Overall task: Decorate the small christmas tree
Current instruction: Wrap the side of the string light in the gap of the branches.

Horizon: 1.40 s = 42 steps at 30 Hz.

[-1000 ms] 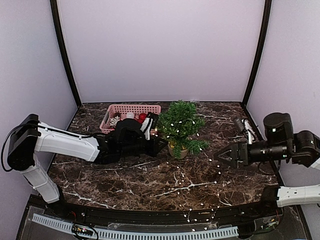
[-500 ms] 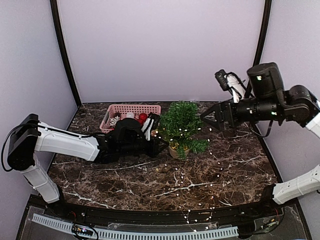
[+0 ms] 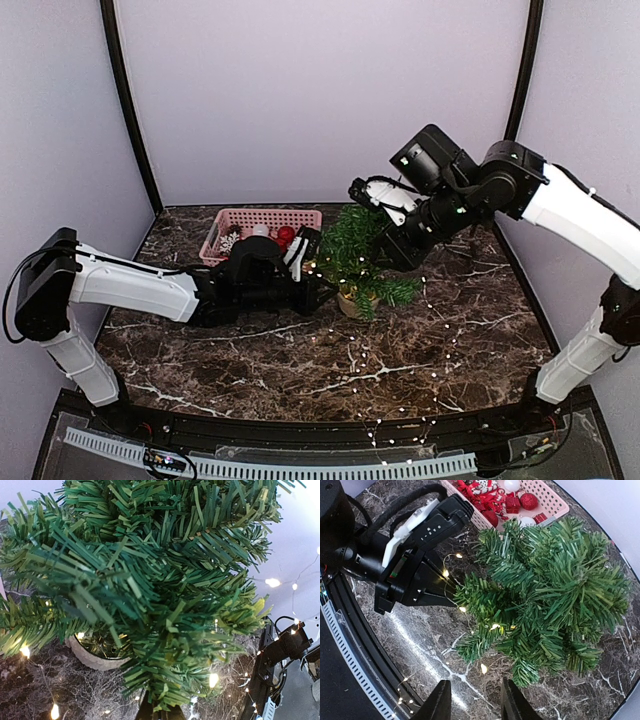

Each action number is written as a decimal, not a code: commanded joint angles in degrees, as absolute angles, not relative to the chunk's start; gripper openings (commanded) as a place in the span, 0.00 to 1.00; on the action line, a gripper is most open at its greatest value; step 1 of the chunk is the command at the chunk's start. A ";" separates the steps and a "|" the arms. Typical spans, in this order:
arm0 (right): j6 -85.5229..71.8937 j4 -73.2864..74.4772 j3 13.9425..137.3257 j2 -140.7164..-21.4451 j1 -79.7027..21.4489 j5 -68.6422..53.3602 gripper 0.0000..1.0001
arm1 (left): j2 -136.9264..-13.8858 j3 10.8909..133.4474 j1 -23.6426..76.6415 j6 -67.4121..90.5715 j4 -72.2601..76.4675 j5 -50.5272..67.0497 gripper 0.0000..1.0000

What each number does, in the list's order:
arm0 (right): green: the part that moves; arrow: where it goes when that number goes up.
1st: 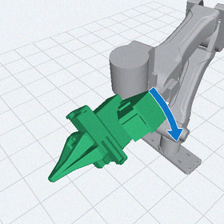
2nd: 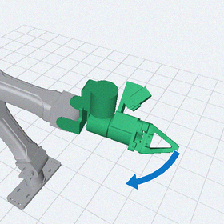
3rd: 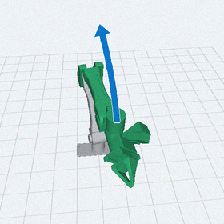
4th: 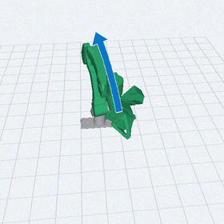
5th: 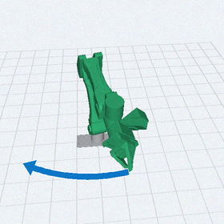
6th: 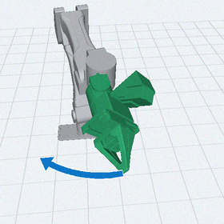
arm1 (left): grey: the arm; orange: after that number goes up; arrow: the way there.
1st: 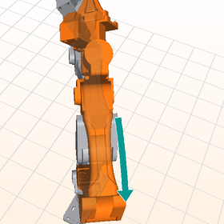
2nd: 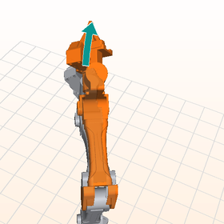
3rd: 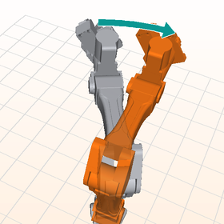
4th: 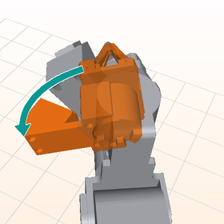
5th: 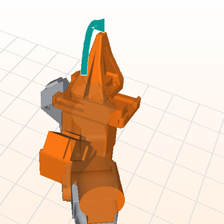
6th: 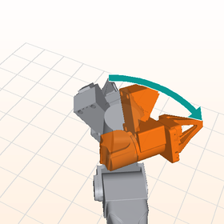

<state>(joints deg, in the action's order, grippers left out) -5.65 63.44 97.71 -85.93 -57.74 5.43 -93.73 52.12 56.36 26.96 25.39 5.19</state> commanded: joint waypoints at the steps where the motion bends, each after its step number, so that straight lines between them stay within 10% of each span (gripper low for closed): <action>1: -3.55 65.80 98.96 -85.27 -57.83 5.84 0.33 | -90.99 52.21 56.18 25.93 26.66 5.95 0.00; 8: -3.52 65.30 96.81 -85.44 -57.78 4.75 0.21 | -91.11 52.21 56.16 25.97 26.51 6.08 0.00; 29: -3.95 64.94 91.78 -83.90 -57.80 11.23 0.32 | -90.85 51.86 56.16 26.26 26.85 5.98 0.00; 36: -4.90 65.86 91.76 -82.63 -58.00 7.89 0.02 | -90.94 51.81 56.03 26.85 27.03 6.06 0.00; 42: -8.28 62.58 88.73 -80.85 -59.89 -1.47 0.00 | -90.90 51.19 55.69 28.12 27.45 5.87 0.00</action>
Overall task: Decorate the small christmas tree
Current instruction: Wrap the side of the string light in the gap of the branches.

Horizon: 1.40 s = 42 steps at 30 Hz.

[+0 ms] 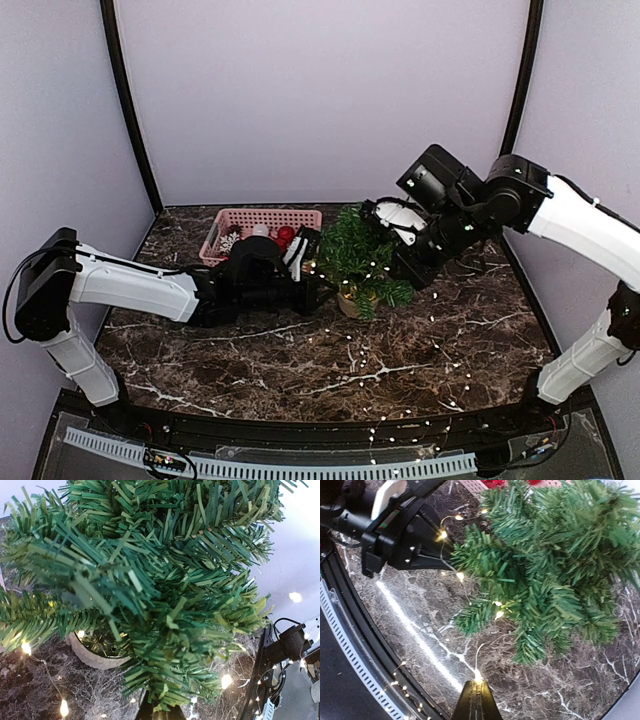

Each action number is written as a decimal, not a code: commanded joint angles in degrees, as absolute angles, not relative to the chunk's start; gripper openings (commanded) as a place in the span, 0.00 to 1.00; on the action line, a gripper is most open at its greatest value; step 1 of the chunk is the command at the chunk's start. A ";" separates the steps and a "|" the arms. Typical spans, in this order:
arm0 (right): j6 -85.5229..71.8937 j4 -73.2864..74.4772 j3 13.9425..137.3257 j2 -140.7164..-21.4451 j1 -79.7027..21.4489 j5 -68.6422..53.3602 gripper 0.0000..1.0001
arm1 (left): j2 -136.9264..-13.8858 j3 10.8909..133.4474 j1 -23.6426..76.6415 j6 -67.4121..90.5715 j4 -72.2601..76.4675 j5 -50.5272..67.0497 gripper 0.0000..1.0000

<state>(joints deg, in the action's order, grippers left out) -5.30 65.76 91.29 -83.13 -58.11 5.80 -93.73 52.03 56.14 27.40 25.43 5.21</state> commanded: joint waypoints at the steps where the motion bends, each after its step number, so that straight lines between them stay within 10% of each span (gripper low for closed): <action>1: -9.25 60.98 87.64 -80.11 -60.61 -3.48 0.00 | -90.85 50.99 55.61 28.43 27.57 5.82 0.00; 18: -34.78 25.93 51.79 -63.79 -63.55 -11.80 0.00 | -90.84 50.62 54.80 29.59 27.69 6.37 0.00; 42: -53.88 39.79 46.73 -46.84 -61.61 21.49 0.00 | -91.23 49.94 53.53 31.03 27.48 8.03 0.00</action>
